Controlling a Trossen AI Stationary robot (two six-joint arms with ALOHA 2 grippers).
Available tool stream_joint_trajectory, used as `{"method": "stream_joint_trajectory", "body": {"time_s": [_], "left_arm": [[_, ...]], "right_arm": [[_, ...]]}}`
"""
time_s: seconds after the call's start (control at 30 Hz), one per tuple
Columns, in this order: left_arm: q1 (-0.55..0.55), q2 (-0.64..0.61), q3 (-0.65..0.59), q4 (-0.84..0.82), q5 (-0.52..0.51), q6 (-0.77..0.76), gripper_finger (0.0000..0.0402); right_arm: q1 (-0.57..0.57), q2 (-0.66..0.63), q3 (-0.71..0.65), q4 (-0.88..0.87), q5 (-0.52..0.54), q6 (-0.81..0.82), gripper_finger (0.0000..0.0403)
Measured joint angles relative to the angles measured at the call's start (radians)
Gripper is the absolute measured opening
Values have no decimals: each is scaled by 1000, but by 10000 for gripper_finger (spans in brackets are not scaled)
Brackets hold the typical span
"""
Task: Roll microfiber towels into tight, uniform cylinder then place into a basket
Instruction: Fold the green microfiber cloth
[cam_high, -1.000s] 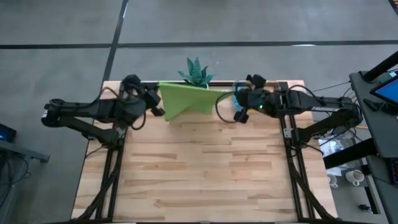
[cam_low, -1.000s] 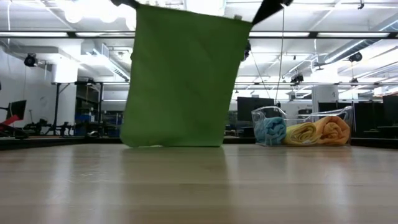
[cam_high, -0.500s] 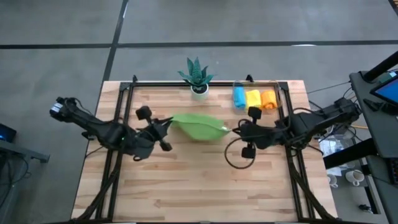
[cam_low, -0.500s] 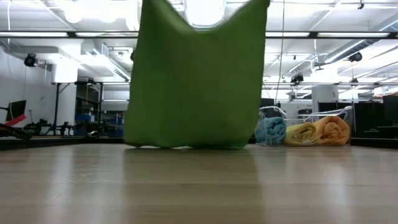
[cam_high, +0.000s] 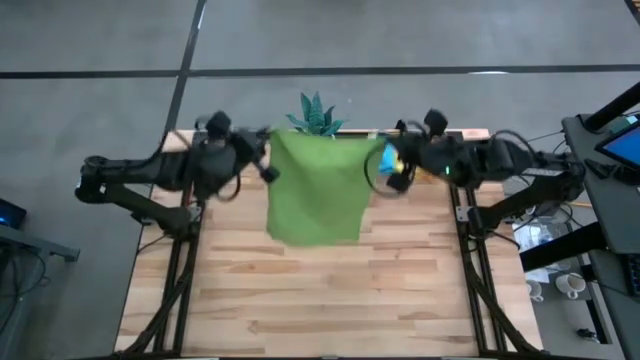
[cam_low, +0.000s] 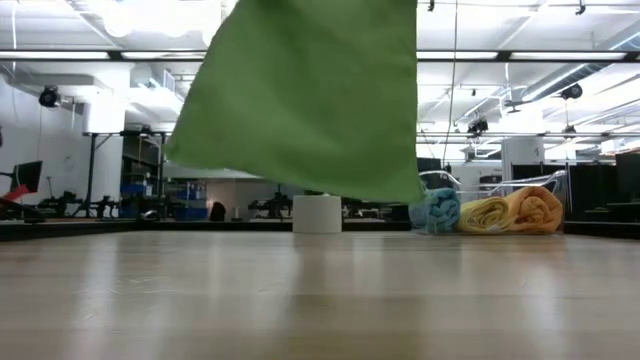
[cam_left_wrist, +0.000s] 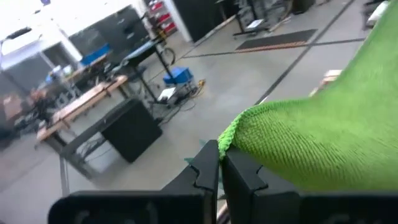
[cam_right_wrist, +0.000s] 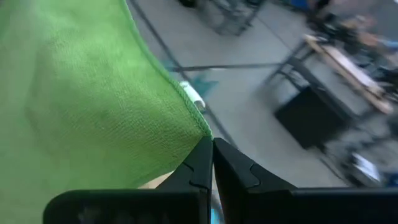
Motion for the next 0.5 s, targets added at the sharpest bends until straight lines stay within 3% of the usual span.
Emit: {"method": "stream_joint_trajectory", "body": {"time_s": [0.13, 0.27, 0.5], "left_arm": [[196, 0, 2, 36, 147, 4, 0], [346, 0, -29, 76, 184, 52, 0], [390, -37, -159, 229, 235, 112, 0]], "right_arm": [[-146, 0, 25, -1, -7, -85, 8], [-238, 0, 39, -2, -10, -161, 8], [-228, -1, 41, -28, -72, -152, 8]]}}
